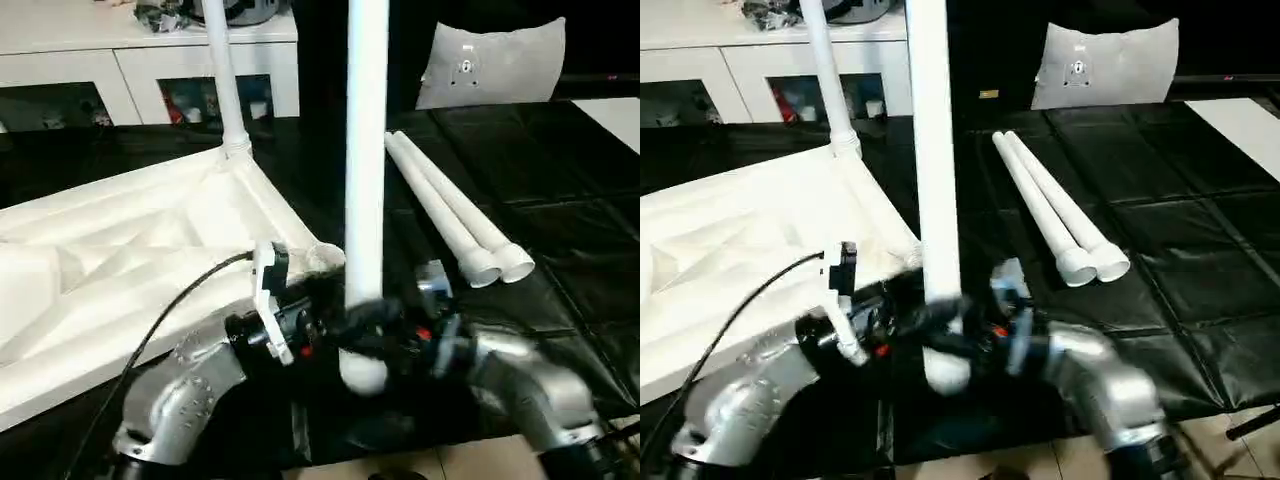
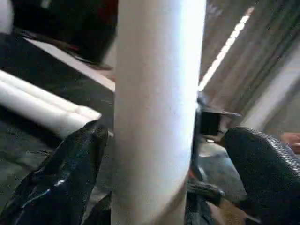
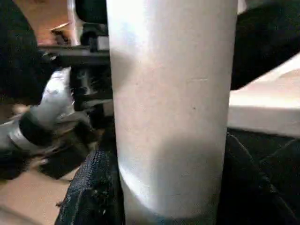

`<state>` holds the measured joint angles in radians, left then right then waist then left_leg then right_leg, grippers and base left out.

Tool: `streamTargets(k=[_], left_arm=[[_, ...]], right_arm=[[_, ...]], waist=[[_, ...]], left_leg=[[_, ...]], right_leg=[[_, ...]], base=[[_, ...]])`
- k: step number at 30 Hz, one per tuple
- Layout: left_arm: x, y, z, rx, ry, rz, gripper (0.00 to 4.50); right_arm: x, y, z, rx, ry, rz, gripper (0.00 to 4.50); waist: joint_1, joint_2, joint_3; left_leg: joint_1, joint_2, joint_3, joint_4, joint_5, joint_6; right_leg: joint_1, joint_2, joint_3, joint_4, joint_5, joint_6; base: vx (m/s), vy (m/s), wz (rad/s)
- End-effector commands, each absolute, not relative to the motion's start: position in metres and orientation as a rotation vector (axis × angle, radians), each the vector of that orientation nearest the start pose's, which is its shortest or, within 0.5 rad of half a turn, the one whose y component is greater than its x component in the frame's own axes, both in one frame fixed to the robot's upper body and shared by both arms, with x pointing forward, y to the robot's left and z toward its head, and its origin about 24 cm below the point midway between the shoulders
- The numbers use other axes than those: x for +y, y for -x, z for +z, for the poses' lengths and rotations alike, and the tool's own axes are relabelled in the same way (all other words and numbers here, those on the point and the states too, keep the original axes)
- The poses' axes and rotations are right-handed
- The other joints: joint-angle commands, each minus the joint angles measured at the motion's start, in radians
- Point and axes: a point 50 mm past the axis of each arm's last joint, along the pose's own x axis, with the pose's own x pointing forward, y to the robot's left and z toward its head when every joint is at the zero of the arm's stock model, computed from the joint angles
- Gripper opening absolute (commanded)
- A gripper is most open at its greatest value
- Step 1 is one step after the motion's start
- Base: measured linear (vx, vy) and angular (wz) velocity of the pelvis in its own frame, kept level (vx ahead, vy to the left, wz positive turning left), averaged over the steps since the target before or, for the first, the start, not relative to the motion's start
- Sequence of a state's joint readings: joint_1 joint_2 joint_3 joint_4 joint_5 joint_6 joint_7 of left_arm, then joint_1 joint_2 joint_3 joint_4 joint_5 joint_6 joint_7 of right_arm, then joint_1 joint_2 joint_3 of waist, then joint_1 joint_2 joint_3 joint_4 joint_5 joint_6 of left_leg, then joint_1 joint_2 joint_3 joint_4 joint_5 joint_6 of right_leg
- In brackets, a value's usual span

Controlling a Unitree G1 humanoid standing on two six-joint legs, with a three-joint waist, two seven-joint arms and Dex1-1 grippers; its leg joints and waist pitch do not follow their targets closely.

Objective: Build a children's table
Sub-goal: Insert table leg to table base

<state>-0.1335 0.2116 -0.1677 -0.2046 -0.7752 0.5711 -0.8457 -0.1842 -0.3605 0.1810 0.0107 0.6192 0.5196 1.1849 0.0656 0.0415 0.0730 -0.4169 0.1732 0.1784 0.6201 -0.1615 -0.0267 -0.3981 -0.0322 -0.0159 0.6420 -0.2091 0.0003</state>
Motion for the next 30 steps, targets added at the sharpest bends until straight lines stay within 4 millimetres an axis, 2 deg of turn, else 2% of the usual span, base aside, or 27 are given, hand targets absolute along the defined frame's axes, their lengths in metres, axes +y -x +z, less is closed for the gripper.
streamTargets(k=[1,2,4,8,11,12,18,20,23,24,30], left_arm=[[0.083,-0.23,0.101,0.115,0.601,-1.333,4.16],[0.083,-0.23,0.102,0.115,0.605,-1.336,4.16],[0.085,-0.231,0.107,0.111,0.629,-1.359,3.88],[0.086,-0.233,0.11,0.11,0.643,-1.37,3.67],[0.086,-0.233,0.113,0.108,0.657,-1.379,3.31],[0.086,-0.234,0.113,0.106,0.662,-1.375,3.25],[0.088,-0.235,0.114,0.105,0.683,-1.37,2.75],[0.089,-0.235,0.115,0.103,0.686,-1.366,2.42],[0.089,-0.235,0.114,0.107,0.681,-1.367,2.3],[0.089,-0.235,0.114,0.108,0.679,-1.367,2.08],[0.09,-0.233,0.112,0.111,0.672,-1.367,1.94]], right_arm=[[-0.116,-0.237,0.07,0.265,-0.451,1.505,1.93],[-0.117,-0.238,0.071,0.266,-0.453,1.51,1.93],[-0.118,-0.239,0.075,0.282,-0.47,1.551,1.93],[-0.118,-0.239,0.076,0.303,-0.468,1.587,1.93],[-0.118,-0.238,0.075,0.319,-0.466,1.602,1.93],[-0.118,-0.238,0.075,0.32,-0.465,1.602,1.93],[-0.119,-0.238,0.074,0.333,-0.461,1.601,1.93],[-0.119,-0.238,0.074,0.335,-0.461,1.599,1.93],[-0.119,-0.238,0.073,0.337,-0.46,1.598,1.93],[-0.119,-0.238,0.073,0.337,-0.459,1.597,1.93],[-0.119,-0.239,0.072,0.336,-0.456,1.592,1.93]], waist=[[0.007,-0.004,-0.062],[0.006,-0.004,-0.062],[0.006,-0.006,-0.062],[0.014,-0.004,-0.061],[0.019,-0.005,-0.056],[0.021,-0.002,-0.056],[0.022,-0.004,-0.058],[0.021,-0.005,-0.058],[0.022,-0.004,-0.058],[0.022,-0.004,-0.058],[0.022,-0.004,-0.059]], left_leg=[[0.035,0.052,-0.029,-0.078,-0.28,0.004],[0.035,0.051,-0.029,-0.077,-0.283,0.001],[0.037,0.051,-0.029,-0.077,-0.289,-0.007],[0.04,0.052,-0.03,-0.077,-0.3,-0.016],[0.05,0.052,-0.031,-0.08,-0.349,-0.032],[0.053,0.052,-0.033,-0.08,-0.362,-0.039],[0.053,0.053,-0.035,-0.083,-0.364,-0.041],[0.052,0.052,-0.035,-0.083,-0.365,-0.042],[0.052,0.053,-0.036,-0.084,-0.366,-0.042],[0.051,0.053,-0.035,-0.084,-0.364,-0.041],[0.051,0.053,-0.036,-0.085,-0.362,-0.042]], right_leg=[[0.029,-0.091,0.04,-0.101,-0.32,-0.188],[0.029,-0.091,0.04,-0.1,-0.323,-0.188],[0.028,-0.091,0.04,-0.101,-0.348,-0.185],[0.027,-0.093,0.041,-0.104,-0.378,-0.176],[0.024,-0.094,0.042,-0.112,-0.454,-0.157],[0.023,-0.096,0.043,-0.115,-0.478,-0.151],[0.023,-0.095,0.043,-0.115,-0.467,-0.145],[0.023,-0.096,0.043,-0.116,-0.471,-0.144],[0.023,-0.096,0.043,-0.117,-0.478,-0.14],[0.023,-0.097,0.044,-0.117,-0.479,-0.139],[0.023,-0.096,0.043,-0.116,-0.476,-0.138]], base=[[0.0,0.0,0.0],[0.0,0.0,0.0],[0.0,0.0,0.0],[0.0,0.0,0.0],[0.0,0.0,0.0],[0.0,0.0,0.0],[0.0,0.0,0.0],[0.0,0.0,0.0],[0.0,0.0,0.0],[0.0,0.0,0.0],[0.0,0.0,0.0]])
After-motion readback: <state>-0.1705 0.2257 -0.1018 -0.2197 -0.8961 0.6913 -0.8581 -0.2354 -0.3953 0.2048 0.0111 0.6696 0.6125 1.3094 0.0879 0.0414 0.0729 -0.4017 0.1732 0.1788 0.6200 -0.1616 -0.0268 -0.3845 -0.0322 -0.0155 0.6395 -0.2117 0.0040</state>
